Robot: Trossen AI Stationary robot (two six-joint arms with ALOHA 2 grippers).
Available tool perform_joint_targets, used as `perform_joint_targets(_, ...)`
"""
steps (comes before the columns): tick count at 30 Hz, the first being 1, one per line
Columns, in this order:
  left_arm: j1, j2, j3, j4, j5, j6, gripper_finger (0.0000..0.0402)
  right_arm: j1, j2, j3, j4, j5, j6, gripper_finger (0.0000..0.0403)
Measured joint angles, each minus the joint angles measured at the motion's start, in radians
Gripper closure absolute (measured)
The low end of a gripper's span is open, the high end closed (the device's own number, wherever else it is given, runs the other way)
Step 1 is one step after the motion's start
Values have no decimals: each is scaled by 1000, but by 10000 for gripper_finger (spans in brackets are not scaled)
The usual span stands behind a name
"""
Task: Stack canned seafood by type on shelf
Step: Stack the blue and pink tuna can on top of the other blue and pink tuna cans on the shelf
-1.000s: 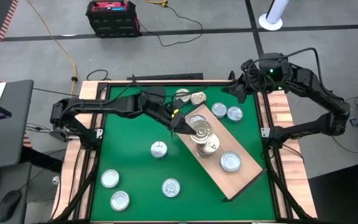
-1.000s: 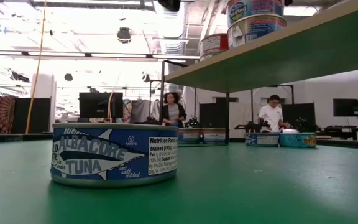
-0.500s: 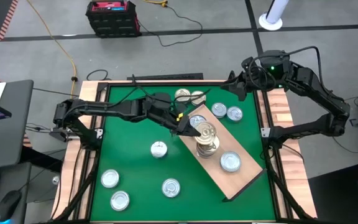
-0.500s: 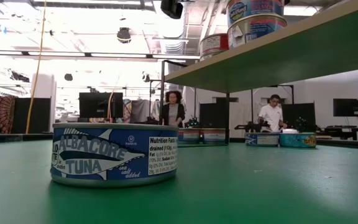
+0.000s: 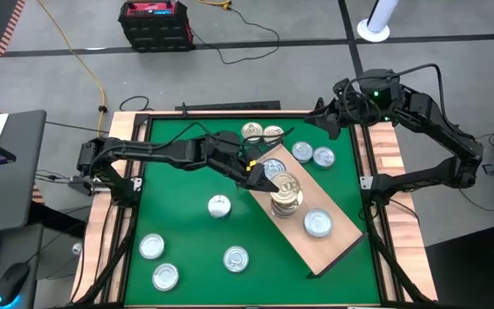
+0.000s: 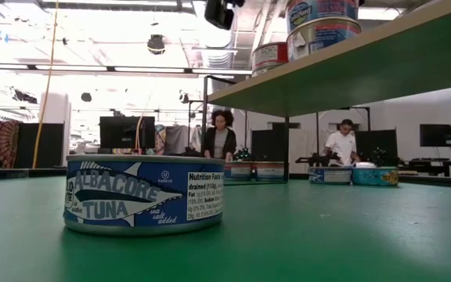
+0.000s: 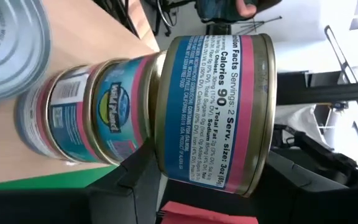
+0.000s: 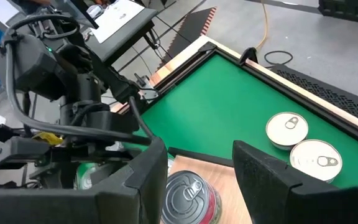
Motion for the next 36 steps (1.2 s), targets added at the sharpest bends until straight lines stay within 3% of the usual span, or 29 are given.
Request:
perform_joint_targets(13, 0, 1, 0, 26, 8, 79, 206, 0, 0, 0, 7, 0, 5, 198)
perform_joint_targets(24, 12, 1, 0, 21, -4, 76, 124, 0, 0, 0, 58, 1, 6, 198)
perform_joint_targets(36, 19, 1, 0, 30, -41, 151, 120, 0, 0, 0, 57, 2, 10, 198)
